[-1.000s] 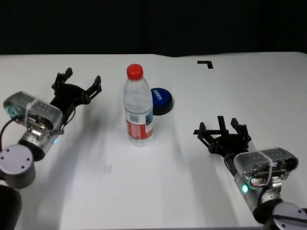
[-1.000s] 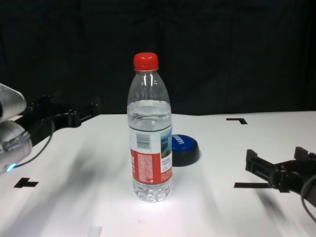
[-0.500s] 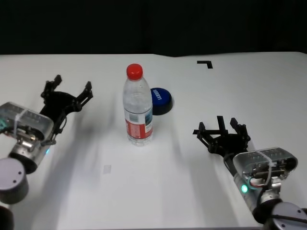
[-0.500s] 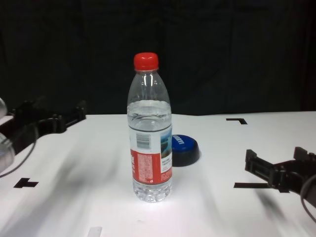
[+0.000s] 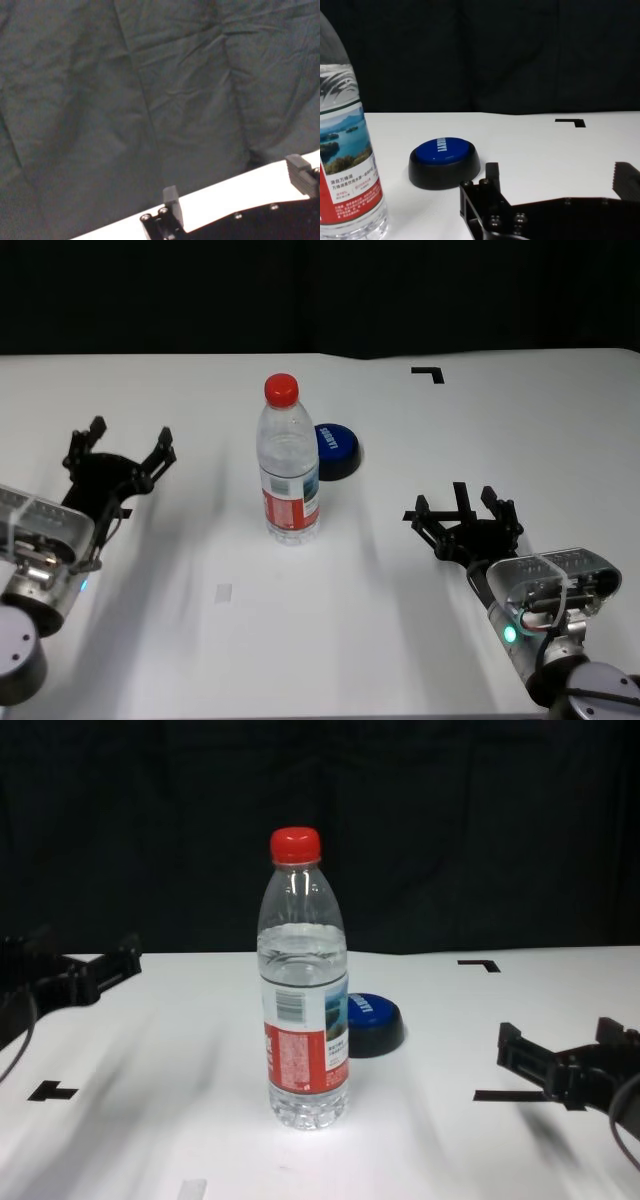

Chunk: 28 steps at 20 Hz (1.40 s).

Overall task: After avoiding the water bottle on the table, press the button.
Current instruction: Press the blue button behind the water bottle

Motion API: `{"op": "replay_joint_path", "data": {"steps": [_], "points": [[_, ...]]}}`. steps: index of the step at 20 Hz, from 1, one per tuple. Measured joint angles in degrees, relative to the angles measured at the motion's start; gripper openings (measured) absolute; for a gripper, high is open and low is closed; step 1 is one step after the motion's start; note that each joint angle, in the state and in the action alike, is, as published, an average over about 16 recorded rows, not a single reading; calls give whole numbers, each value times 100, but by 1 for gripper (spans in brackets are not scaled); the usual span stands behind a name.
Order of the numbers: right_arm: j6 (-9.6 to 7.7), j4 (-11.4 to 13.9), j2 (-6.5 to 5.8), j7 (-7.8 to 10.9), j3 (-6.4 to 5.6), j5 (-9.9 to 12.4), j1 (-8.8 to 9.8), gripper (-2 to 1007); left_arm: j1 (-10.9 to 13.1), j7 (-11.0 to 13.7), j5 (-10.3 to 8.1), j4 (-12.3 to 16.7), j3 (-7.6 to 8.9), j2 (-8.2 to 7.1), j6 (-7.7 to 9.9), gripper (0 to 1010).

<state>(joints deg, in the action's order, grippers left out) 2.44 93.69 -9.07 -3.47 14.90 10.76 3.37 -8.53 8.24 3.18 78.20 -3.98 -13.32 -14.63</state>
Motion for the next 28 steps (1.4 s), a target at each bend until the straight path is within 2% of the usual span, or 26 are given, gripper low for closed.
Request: {"op": "replay_joint_path", "data": {"steps": [13,28], "points": [[0,0,0,0,0,0,0,1003,732,-165,99,733,256,123,147,1003],[0,0,0,0,0,0,0,1003,1428,-324,217,1306,455,326,212,1003]]}}
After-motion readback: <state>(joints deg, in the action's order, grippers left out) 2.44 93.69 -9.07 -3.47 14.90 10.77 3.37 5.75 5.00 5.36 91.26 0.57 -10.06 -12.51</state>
